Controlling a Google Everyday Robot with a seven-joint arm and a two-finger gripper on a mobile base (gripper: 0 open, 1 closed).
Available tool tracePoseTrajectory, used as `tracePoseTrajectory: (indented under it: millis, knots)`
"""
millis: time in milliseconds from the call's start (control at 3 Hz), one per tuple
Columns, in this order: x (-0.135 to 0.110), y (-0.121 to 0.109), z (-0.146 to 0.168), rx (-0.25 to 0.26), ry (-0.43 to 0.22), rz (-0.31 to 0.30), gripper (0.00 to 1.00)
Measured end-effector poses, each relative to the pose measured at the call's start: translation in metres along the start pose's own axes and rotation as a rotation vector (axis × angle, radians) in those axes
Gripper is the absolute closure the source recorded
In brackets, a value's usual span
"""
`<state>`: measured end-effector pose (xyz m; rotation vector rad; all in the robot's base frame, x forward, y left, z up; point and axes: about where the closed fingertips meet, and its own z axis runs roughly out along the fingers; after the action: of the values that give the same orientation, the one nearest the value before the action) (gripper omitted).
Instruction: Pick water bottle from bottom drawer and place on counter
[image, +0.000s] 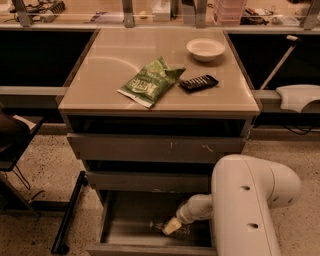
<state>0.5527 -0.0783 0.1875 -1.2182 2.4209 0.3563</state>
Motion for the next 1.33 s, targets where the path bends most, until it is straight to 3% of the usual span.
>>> tracePoseTrajectory:
  millis: [333,1000,1333]
  knots:
    - [0.012,0.008,0.008,-0.042,0.018,-0.023,0.00]
    - [0.062,0.028,0.060,-0.116,0.181,-0.065,0.00]
    - [0.064,0.030,0.062,-0.120,0.188,-0.071,0.16]
